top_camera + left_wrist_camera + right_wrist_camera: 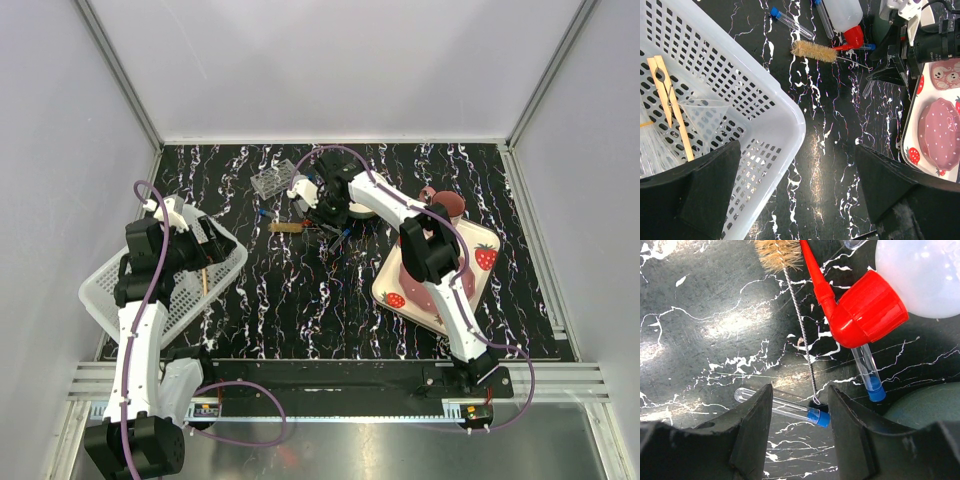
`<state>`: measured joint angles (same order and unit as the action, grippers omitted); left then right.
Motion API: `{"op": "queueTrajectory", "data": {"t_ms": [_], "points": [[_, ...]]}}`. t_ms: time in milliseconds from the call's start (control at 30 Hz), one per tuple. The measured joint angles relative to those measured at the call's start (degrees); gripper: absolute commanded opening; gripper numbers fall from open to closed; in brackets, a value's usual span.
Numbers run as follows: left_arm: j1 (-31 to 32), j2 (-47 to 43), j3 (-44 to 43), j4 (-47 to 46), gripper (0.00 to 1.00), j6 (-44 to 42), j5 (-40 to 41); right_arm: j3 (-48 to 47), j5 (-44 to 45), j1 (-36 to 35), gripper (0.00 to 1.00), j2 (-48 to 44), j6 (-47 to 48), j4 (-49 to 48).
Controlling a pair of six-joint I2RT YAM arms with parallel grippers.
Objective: Organize the chemistry lab equipment
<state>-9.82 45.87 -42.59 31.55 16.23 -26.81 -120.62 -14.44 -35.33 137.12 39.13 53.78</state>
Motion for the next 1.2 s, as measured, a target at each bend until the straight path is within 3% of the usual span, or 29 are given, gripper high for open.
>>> {"op": "queueTrajectory", "data": {"t_ms": [1200], "points": [[0.00,0.00,0.00,0.00,0.99,0.00,-0.02,-0.94,0.33,-0.24,0.43,2.58,0.28,0.00]]}}
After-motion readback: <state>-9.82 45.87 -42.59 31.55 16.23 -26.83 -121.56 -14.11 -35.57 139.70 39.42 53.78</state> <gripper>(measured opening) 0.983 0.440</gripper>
